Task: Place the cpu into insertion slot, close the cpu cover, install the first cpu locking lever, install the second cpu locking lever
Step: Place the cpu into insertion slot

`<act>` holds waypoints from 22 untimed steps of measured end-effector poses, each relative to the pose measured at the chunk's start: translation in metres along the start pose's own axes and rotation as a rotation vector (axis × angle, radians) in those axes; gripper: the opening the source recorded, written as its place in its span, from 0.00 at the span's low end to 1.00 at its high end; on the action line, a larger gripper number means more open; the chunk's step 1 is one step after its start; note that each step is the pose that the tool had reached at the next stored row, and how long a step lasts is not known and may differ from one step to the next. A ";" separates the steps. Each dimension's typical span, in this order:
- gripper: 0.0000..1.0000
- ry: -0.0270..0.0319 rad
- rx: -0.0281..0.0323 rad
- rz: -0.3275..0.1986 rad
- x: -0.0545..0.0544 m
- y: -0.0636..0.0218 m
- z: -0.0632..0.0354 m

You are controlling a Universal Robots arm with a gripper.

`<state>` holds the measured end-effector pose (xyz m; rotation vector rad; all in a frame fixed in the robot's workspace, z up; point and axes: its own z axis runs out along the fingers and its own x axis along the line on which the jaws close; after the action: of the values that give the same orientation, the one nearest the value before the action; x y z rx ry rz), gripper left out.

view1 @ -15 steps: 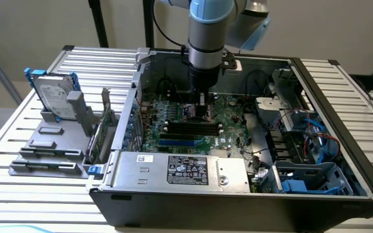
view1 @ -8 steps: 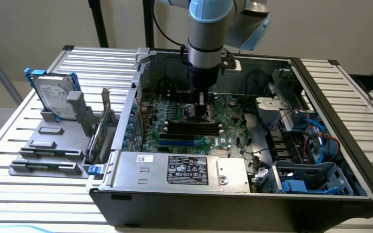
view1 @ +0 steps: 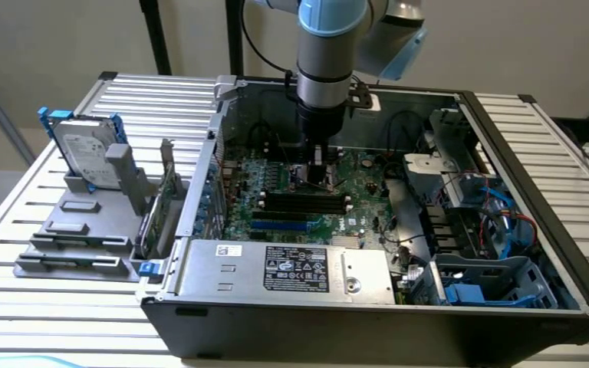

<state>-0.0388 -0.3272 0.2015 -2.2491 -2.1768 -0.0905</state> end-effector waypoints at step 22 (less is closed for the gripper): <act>0.54 0.0002 -0.0059 0.000 -0.001 -0.0013 0.0009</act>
<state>-0.0401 -0.3286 0.2005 -2.2519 -2.1795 -0.0973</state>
